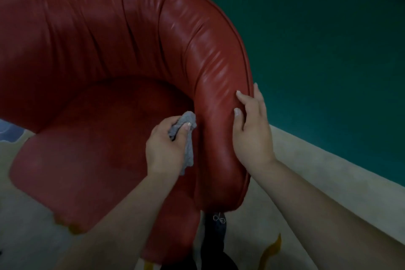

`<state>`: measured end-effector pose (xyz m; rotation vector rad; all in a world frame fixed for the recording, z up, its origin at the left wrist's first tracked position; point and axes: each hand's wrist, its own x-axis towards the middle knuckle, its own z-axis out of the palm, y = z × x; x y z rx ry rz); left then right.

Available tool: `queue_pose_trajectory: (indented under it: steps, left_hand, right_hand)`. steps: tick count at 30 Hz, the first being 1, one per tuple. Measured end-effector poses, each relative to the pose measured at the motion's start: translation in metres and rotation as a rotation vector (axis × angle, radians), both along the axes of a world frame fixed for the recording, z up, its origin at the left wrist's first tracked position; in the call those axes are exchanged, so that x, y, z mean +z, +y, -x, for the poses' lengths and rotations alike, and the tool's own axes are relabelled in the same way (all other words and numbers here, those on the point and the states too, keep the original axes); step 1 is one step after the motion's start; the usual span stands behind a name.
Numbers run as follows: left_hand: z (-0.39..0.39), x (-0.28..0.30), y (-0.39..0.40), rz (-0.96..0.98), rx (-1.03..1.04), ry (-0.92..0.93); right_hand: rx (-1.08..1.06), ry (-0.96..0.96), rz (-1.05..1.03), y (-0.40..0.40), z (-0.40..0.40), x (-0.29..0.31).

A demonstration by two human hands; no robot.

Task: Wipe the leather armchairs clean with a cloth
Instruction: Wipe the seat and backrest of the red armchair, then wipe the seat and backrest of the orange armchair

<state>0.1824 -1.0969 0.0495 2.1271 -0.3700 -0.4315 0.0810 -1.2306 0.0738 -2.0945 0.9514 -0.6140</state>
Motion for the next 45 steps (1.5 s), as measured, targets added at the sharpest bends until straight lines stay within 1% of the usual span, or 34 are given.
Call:
queue_pose_trajectory:
  steps: [3,6,9,12,14,17,21,23,25,27,31,34,38,42,45]
  left_hand:
    - [0.005,0.027,0.025,-0.148,-0.155,-0.146]
    - [0.012,0.055,0.044,-0.244,-0.216,-0.263]
    - [0.012,0.08,0.059,-0.332,-0.266,-0.342]
    - [0.009,0.097,0.071,-0.391,-0.284,-0.377]
    - [0.008,0.104,0.076,-0.417,-0.28,-0.365]
    - [0.007,0.11,0.083,-0.427,-0.27,-0.312]
    - [0.001,0.111,0.086,-0.305,-0.248,-0.145]
    - [-0.004,0.113,0.087,-0.242,-0.231,-0.064]
    - [-0.013,0.116,0.09,-0.182,-0.266,0.0]
    - [-0.02,0.12,0.093,-0.133,-0.322,0.039]
    - [-0.02,0.129,0.108,-0.042,-0.359,0.151]
    - [-0.02,0.132,0.125,-0.039,-0.489,0.219]
    - [-0.013,0.141,0.143,-0.031,-0.693,0.343]
    - [0.011,0.153,0.148,-0.009,-0.9,0.53]
    - [0.036,0.161,0.145,-0.029,-1.085,0.573]
  right_hand:
    - [0.025,0.088,0.0,-0.001,0.001,0.009]
    - [0.086,0.234,0.004,-0.002,0.004,0.021]
    - [0.155,0.403,0.041,-0.007,0.011,0.035]
    - [0.196,0.403,0.117,-0.002,0.021,0.05]
    - [0.215,0.371,0.104,0.007,0.025,0.058]
    - [0.241,0.358,0.075,0.019,0.027,0.067]
    - [0.191,0.239,0.03,0.041,0.026,0.075]
    - [0.199,0.201,-0.104,0.061,0.024,0.079]
    - [0.208,0.181,-0.25,0.086,0.02,0.083]
    - [0.164,0.135,-0.33,0.112,0.017,0.086]
    - [0.057,0.056,-0.434,0.165,0.012,0.091]
    - [-0.084,0.01,-0.516,0.203,0.008,0.093]
    - [-0.291,-0.119,-0.633,0.239,0.017,0.097]
    - [-0.535,-0.219,-0.633,0.265,0.047,0.107]
    - [-0.673,-0.25,-0.621,0.282,0.08,0.113]
